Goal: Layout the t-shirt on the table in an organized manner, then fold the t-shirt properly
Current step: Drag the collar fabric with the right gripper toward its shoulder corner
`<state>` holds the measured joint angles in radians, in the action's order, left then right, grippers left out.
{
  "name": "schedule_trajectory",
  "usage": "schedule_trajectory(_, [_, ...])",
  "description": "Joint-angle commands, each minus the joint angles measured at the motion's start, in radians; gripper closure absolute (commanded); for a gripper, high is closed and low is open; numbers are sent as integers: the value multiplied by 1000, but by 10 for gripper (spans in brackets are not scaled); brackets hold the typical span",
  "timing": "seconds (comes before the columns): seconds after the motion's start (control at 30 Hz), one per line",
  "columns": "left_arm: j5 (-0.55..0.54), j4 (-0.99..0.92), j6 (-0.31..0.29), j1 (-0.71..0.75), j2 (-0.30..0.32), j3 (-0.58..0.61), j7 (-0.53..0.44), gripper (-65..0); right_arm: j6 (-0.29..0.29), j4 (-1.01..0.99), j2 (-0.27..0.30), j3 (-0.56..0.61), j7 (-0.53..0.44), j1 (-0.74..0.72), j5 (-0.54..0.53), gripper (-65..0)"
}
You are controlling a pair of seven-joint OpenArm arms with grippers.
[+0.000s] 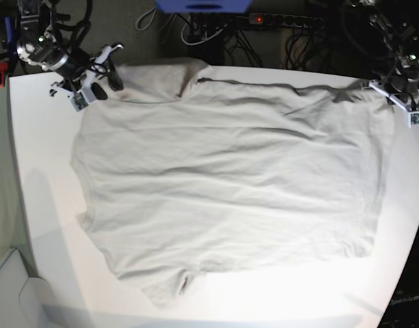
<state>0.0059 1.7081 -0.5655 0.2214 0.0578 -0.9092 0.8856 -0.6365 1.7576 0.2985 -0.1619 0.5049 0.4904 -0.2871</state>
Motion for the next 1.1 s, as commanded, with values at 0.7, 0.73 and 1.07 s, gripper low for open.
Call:
schedule_trajectory(0.7, [-2, 16, 3, -20, 12, -4, -16, 0, -33, 8, 9, -3, -22, 49, -10, -262])
schedule_trajectory(0.73, [-2, 16, 3, -20, 12, -4, -16, 0, -33, -5, 6, -3, -22, 49, -10, -262])
schedule_trajectory(1.07, [-1, 16, 3, -26, 10, -4, -16, 0, -35, -71, -9, 20, -28, 40, -10, -232])
